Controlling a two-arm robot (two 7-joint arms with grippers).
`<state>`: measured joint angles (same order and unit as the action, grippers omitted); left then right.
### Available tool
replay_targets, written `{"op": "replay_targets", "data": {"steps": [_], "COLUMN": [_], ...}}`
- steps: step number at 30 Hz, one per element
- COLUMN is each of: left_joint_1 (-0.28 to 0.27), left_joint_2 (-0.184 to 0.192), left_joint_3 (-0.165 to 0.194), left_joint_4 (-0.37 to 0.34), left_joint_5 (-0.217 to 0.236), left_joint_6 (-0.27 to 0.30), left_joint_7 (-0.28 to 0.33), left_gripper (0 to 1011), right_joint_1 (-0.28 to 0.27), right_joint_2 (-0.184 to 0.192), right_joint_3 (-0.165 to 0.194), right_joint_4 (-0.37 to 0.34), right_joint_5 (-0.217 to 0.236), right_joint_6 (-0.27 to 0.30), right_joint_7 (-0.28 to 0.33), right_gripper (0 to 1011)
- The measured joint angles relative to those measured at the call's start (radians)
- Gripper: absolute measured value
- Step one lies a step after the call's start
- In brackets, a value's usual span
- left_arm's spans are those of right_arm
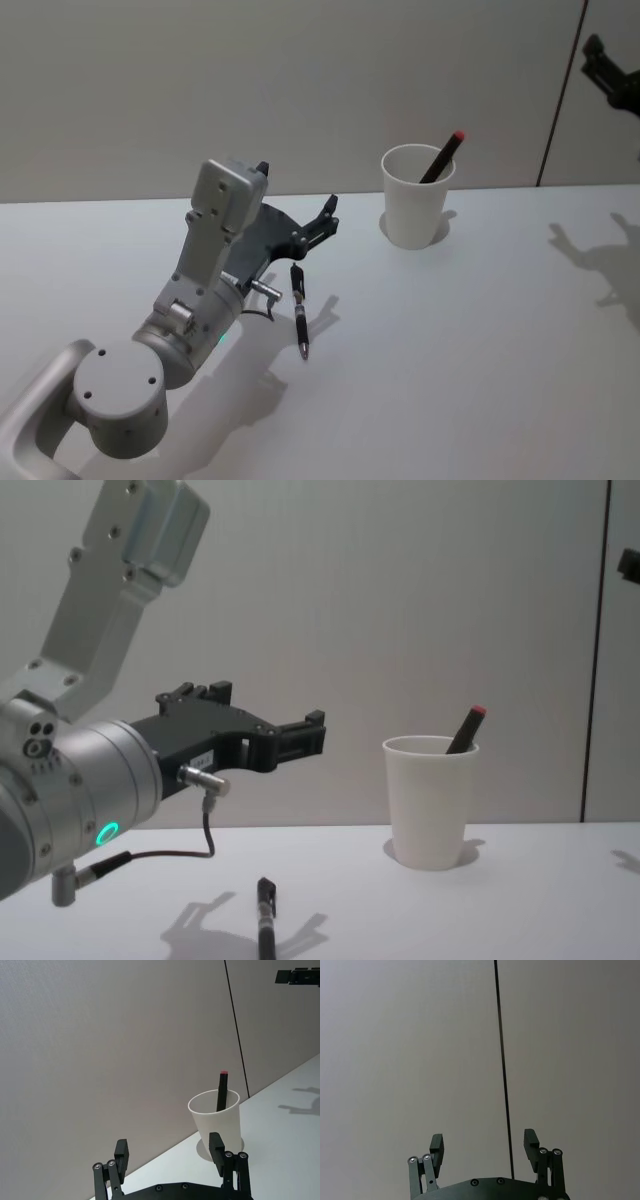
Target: Place the pen into the pen holder.
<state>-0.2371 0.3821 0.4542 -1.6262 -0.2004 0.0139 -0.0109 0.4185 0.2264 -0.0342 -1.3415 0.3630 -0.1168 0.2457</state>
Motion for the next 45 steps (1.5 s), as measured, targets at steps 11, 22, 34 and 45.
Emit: {"op": "replay_targets", "data": {"steps": [11, 22, 34, 45], "left_joint_1": [0.0, 0.0, 0.0, 0.0], "left_joint_2": [0.0, 0.0, 0.0, 0.0], "left_joint_3": [0.0, 0.0, 0.0, 0.0], "left_joint_4": [0.0, 0.0, 0.0, 0.0], "left_joint_5": [0.0, 0.0, 0.0, 0.0], "left_joint_6": [0.0, 0.0, 0.0, 0.0], "left_joint_7": [0.0, 0.0, 0.0, 0.0], "left_gripper": [1001, 1001, 1001, 1001], "right_joint_1": [-0.005, 0.011, 0.019, 0.023], "right_joint_2": [0.011, 0.022, 0.068, 0.146], "right_joint_3": [0.01, 0.009, 0.029, 0.082], "right_joint_4": [-0.018, 0.004, 0.009, 0.004], "right_joint_5": [0.005, 0.003, -0.016, -0.056], "right_joint_6": [0.026, 0.028, 0.113, 0.264], "right_joint_7": [0.002, 0.094, 0.267, 0.398], "right_gripper": [1002, 1002, 1002, 1002]}}
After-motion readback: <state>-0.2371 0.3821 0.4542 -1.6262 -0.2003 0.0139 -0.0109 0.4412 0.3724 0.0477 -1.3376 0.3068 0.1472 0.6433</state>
